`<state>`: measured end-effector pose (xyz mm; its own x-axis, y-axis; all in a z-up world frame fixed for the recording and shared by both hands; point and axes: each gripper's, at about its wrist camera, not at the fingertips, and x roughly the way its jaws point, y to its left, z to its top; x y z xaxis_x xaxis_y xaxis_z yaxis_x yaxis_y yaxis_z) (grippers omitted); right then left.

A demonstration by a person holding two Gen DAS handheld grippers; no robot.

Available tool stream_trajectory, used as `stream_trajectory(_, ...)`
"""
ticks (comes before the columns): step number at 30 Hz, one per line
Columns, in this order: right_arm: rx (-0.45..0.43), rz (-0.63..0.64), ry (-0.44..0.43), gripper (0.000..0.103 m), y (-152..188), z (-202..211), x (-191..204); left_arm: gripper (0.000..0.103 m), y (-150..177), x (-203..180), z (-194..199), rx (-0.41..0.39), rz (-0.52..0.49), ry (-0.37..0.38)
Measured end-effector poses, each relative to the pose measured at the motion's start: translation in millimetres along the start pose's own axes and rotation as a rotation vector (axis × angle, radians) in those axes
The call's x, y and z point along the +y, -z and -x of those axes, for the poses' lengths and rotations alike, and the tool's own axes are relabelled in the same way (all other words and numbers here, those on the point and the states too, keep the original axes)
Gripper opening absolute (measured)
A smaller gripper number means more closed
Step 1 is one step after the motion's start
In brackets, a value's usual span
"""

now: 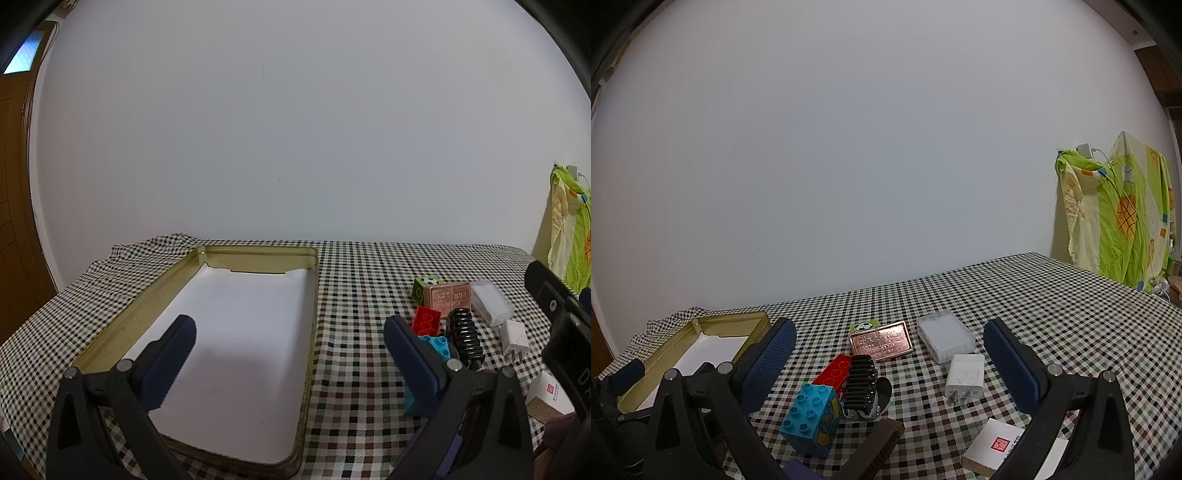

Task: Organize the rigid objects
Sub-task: 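Move both tools toward the scattered objects beside the tin tray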

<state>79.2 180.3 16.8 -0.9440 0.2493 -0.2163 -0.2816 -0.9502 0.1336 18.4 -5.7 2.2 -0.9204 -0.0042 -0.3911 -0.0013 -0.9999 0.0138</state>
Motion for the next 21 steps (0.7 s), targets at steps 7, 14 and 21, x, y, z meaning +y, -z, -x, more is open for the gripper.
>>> stream_trajectory(7,-0.001,-0.003,0.001,0.103,-2.3,-0.2,0.0,0.103,-0.1,1.2,0.7,0.002,0.000,0.002)
stream_trajectory(14,-0.002,-0.007,0.000,0.103,-1.5,0.3,1.8,0.103,-0.3,0.6,0.1,0.003,0.001,0.001)
stream_trajectory(21,-0.001,-0.018,0.001,0.103,-2.6,-1.9,-1.4,0.103,0.2,-5.5,-2.7,0.020,-0.012,0.000)
